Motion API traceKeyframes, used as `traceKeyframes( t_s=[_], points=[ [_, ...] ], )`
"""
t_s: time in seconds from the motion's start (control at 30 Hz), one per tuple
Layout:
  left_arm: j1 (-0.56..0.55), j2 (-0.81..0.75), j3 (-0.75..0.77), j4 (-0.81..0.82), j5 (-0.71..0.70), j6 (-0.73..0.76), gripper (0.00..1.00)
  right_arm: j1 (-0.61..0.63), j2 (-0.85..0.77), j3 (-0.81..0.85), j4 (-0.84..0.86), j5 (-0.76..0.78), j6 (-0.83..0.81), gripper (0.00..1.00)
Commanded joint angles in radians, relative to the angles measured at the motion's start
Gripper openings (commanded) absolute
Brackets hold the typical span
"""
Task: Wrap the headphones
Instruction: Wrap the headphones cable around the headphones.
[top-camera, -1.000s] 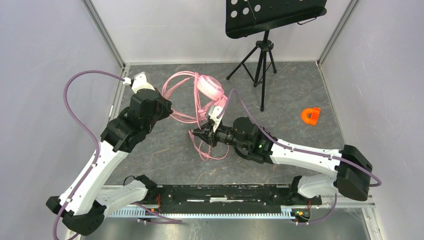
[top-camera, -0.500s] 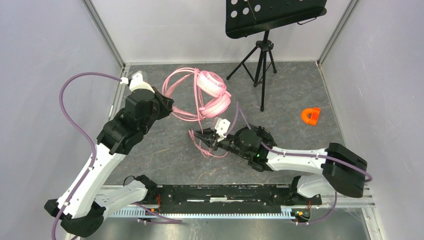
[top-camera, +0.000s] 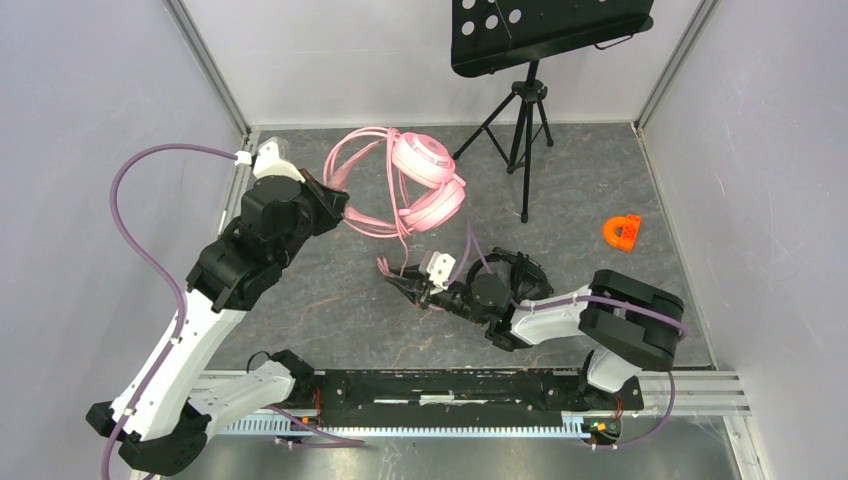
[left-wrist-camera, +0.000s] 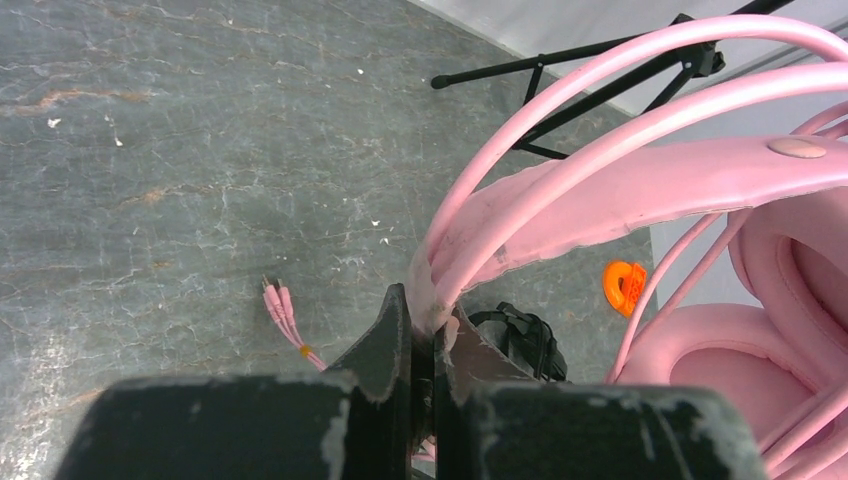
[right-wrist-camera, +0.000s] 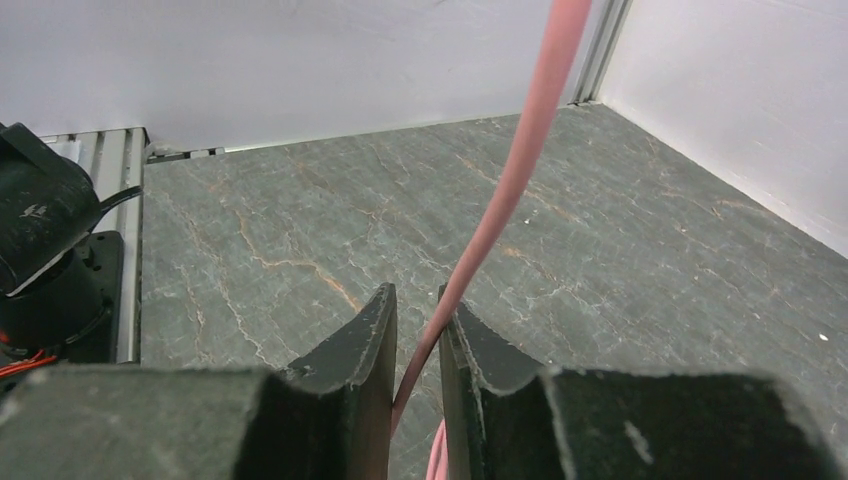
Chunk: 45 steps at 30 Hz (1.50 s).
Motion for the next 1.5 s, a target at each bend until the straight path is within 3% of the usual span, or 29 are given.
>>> traceKeyframes(
  t_s=[0.0,0.37,0.57,0.8,1.03,1.27,1.47],
  points=[
    [0.002,-0.025,0.069,0.151,0.035,-0.093,0.02,0.007,0.051,-0.019,0.185,0.03,-0.013,0.27],
    [0.002,-0.028,0.069,0.153,0.04,-0.087,0.02,0.004,0.153,-0.01,0.222,0.065,-0.013,0.28],
    [0.002,-0.037,0.09,0.142,0.051,-0.043,0.02,-0.02,0.144,-0.06,0.294,0.085,0.016,0.06],
    [0.002,-0.097,0.111,0.084,0.167,0.03,0.02,-0.094,0.083,-0.134,0.347,0.038,0.098,0.0],
    [0.002,-0.118,0.178,-0.063,0.304,0.161,0.02,-0.172,0.03,-0.204,0.455,0.039,0.178,0.02],
    [0.002,-0.11,0.209,-0.201,0.474,0.345,0.02,-0.189,-0.063,-0.239,0.452,0.104,0.127,0.07],
    [0.002,-0.11,0.204,-0.243,0.567,0.432,0.02,-0.195,-0.128,-0.279,0.516,0.141,0.068,0.18]
  ],
)
